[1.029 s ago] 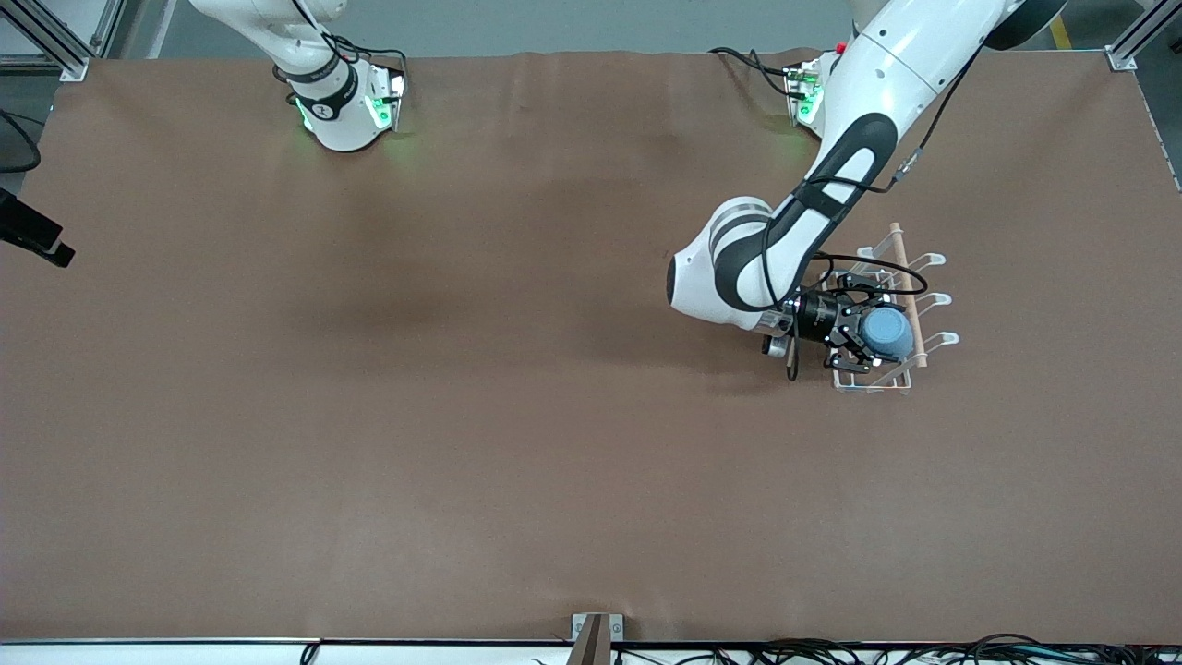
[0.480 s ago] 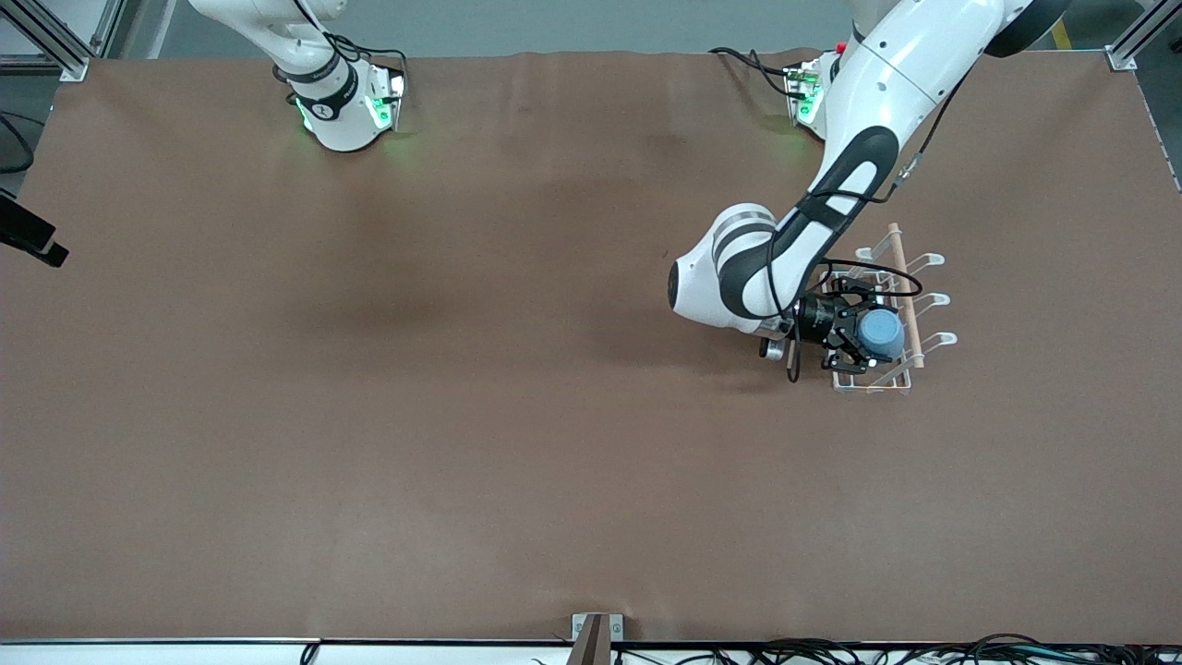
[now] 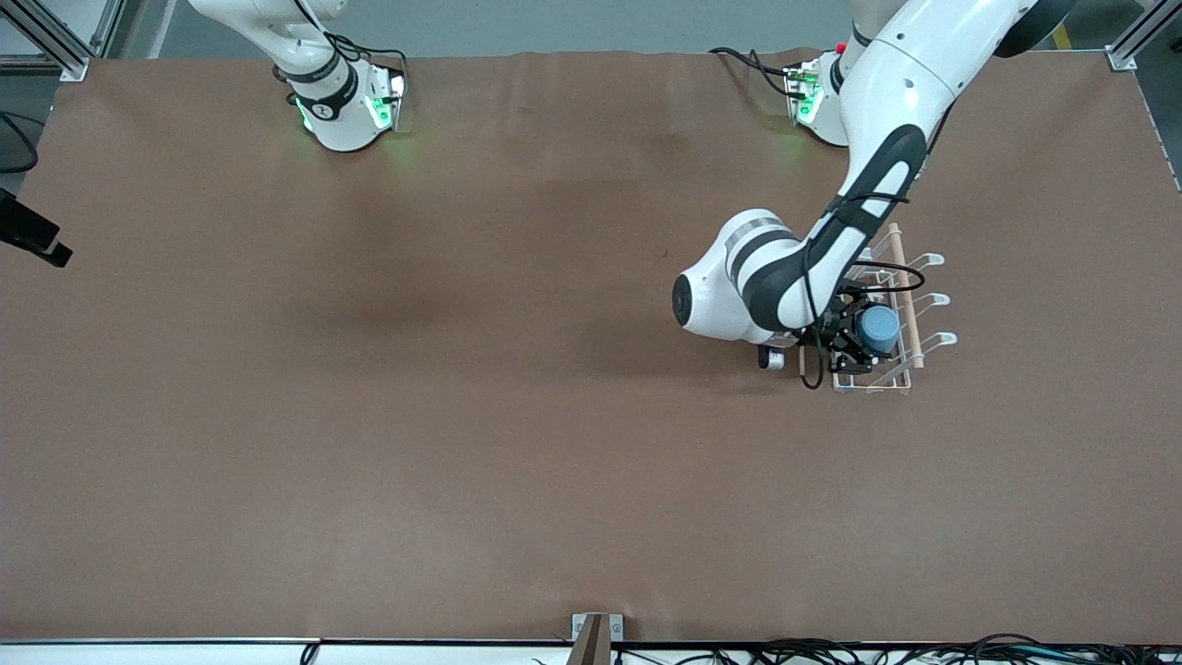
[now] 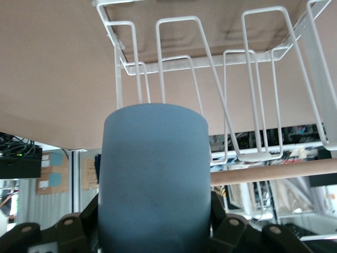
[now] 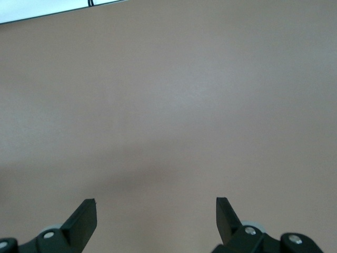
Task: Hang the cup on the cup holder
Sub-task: 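Lower the cup onto a holder hook with the left gripper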
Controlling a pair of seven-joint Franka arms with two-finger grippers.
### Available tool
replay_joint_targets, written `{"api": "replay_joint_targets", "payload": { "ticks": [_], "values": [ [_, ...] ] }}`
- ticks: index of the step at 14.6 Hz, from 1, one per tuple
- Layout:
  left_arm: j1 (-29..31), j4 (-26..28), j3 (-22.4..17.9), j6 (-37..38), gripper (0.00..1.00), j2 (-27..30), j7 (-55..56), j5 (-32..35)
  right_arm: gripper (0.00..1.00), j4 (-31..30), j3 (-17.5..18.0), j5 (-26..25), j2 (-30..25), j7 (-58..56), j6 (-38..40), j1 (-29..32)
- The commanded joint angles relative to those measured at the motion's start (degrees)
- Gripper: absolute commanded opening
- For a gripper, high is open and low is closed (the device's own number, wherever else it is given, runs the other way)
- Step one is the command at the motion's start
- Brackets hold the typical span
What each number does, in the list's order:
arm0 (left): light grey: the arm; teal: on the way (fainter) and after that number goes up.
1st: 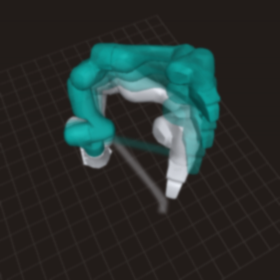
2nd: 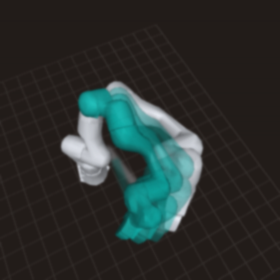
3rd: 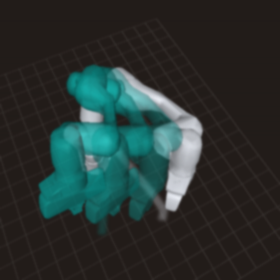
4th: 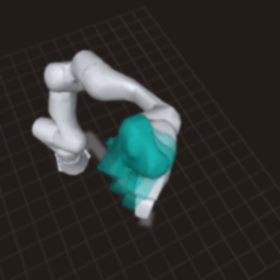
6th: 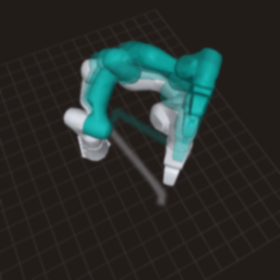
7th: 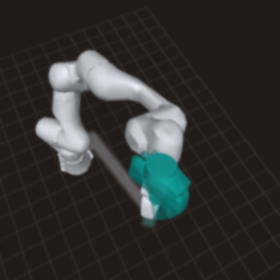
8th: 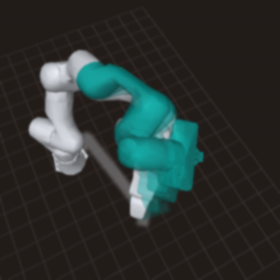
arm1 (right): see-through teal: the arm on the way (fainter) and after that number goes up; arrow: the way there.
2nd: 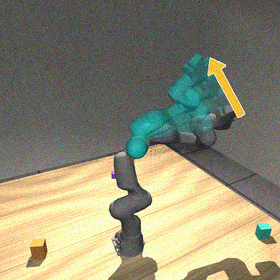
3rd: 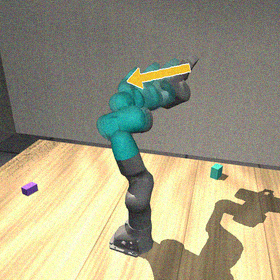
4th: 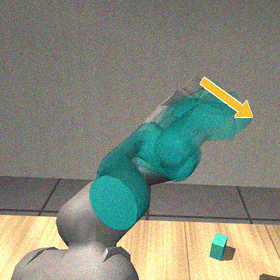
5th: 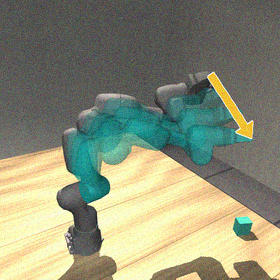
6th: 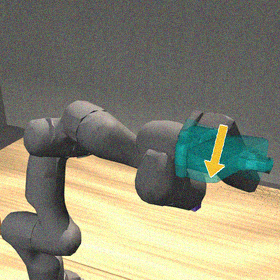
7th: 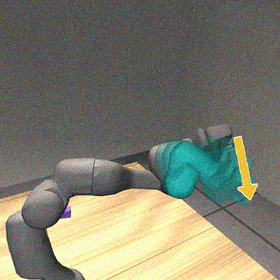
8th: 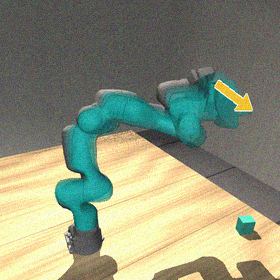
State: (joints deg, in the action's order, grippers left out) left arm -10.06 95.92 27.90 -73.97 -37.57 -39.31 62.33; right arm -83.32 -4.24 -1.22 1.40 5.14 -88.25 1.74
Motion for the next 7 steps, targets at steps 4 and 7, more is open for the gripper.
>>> {"api": "replay_joint_targets", "payload": {
  "ticks": [4, 7],
  "values": [
    [0.2, -0.7, -0.7, 0.9, 0.91, 1.6, 0.4, -1.8, 1.0, -0.5, -0.2, -0.5, -0.4, -0.4, 0.0, 0.1],
    [0.3, -0.7, -0.7, 1.5, 0.95, 2.2, 0.4, -2.2, 1.0, -0.5, 0.1, -0.4, -0.4, -0.4, 0.0, 0.5]
  ]
}}
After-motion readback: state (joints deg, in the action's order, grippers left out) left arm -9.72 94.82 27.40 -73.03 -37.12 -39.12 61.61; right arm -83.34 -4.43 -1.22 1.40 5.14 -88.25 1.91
